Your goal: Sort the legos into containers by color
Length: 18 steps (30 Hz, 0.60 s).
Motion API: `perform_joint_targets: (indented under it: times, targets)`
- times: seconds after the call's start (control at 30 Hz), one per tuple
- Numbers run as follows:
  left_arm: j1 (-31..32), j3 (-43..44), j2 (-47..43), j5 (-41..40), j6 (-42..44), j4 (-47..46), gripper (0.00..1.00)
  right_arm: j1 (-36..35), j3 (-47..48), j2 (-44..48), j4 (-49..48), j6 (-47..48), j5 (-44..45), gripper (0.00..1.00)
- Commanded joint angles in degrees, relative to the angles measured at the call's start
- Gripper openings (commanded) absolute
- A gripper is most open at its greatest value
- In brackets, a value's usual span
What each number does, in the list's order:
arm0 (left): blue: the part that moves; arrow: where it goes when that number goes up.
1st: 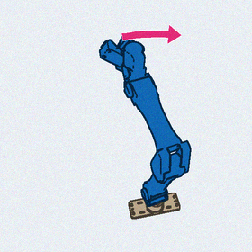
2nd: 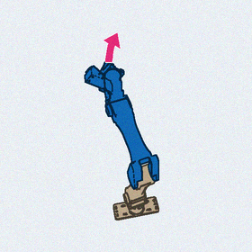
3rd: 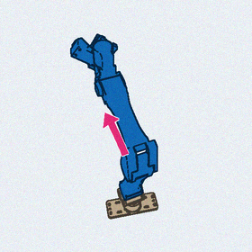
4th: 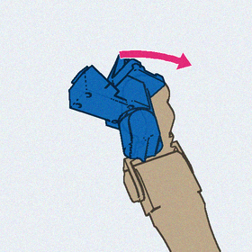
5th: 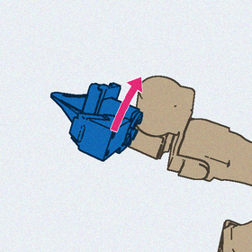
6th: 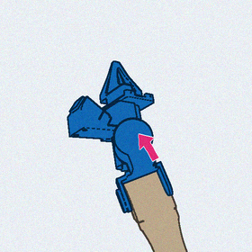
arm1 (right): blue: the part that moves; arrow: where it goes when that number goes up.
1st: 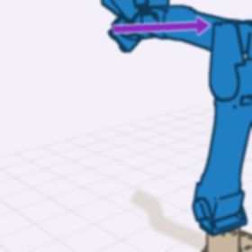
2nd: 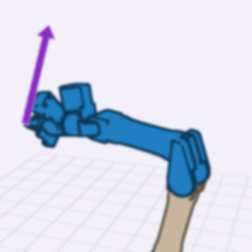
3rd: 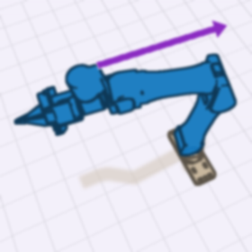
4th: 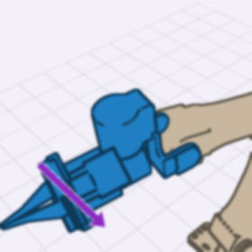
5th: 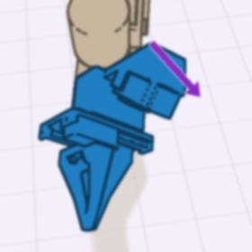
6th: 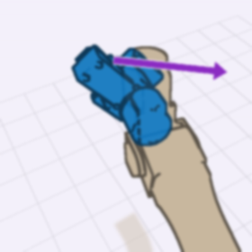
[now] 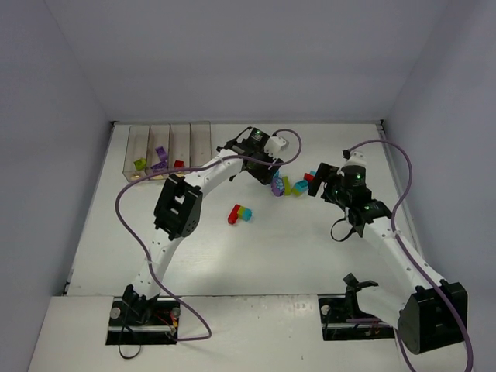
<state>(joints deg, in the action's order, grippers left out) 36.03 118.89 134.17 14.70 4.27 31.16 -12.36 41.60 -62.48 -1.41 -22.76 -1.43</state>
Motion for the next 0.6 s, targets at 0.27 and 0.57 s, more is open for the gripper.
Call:
perform_joint_targets:
  times: [0.27,0.57]
  targets:
    - [-0.08,4.42,-0.05,-1.96,0.47,-2.50,0.59,0.32,-1.70,4.91,0.71,-1.32,-1.38,0.84]
    - [-0.08,5.65,2.76,-2.83,-1.02,-4.79,0.59,0.32,-1.53,4.30,0.88,-1.41,-1.73,0.84]
